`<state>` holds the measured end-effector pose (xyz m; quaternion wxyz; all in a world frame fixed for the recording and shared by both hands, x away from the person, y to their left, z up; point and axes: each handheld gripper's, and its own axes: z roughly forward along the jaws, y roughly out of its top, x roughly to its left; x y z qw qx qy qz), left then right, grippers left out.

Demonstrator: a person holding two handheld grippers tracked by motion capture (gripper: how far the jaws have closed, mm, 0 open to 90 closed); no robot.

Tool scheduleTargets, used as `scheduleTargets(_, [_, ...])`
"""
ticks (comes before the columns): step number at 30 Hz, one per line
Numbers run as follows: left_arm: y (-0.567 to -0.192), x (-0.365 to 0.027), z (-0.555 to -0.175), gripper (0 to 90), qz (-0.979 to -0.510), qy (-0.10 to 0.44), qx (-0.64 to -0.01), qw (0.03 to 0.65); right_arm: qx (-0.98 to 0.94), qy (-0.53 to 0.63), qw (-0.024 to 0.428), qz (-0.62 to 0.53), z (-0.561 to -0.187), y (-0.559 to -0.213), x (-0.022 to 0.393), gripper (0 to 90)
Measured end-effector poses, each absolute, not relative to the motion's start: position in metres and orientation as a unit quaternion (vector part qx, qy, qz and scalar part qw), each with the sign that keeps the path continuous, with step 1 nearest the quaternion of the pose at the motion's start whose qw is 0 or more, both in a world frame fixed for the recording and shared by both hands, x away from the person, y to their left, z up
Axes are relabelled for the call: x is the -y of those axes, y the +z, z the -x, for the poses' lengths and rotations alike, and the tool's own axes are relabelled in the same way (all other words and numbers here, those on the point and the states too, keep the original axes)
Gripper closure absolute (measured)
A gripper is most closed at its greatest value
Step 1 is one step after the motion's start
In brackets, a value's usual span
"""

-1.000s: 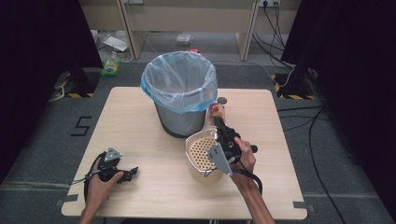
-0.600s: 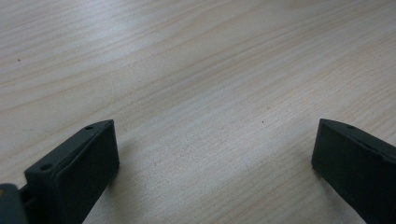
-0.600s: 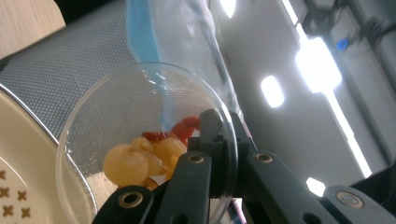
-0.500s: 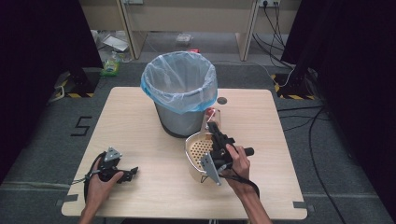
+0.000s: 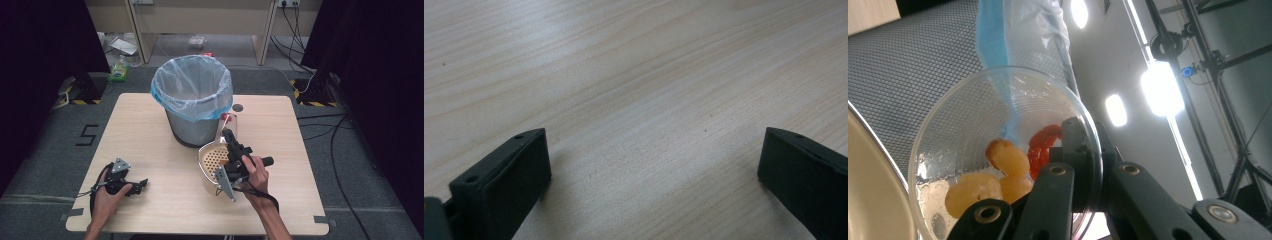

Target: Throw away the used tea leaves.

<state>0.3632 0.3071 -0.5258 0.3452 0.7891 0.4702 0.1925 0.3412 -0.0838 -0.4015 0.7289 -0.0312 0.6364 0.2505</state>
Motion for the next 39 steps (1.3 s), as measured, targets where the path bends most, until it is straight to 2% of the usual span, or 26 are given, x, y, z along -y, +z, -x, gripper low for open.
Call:
scheduleTargets(9, [-0.526,-0.307,-0.363,0.0,-0.789,0.192,-0.471,0.345,-0.642,0.232,0.73,0.036,-0.348,-0.412,0.086,90.0])
scheduleTargets(26, [-0.526,-0.307,-0.363,0.0,-0.789,0.192,-0.471,0.345,-0.638,0.213,0.738,0.046,-0.348,-0.409,0.089,90.0])
scheduleTargets(31, [-0.526,-0.307,-0.363,0.0,-0.789,0.192,-0.471,0.345,-0.649,0.229,0.725,0.027,-0.349,-0.404,0.091,90.0])
scheduleTargets(39, [-0.526,-0.307,-0.363,0.0,-0.789,0.192,-0.471,0.345,-0.677,0.296,0.671,-0.06,-0.353,-0.386,0.1,90.0])
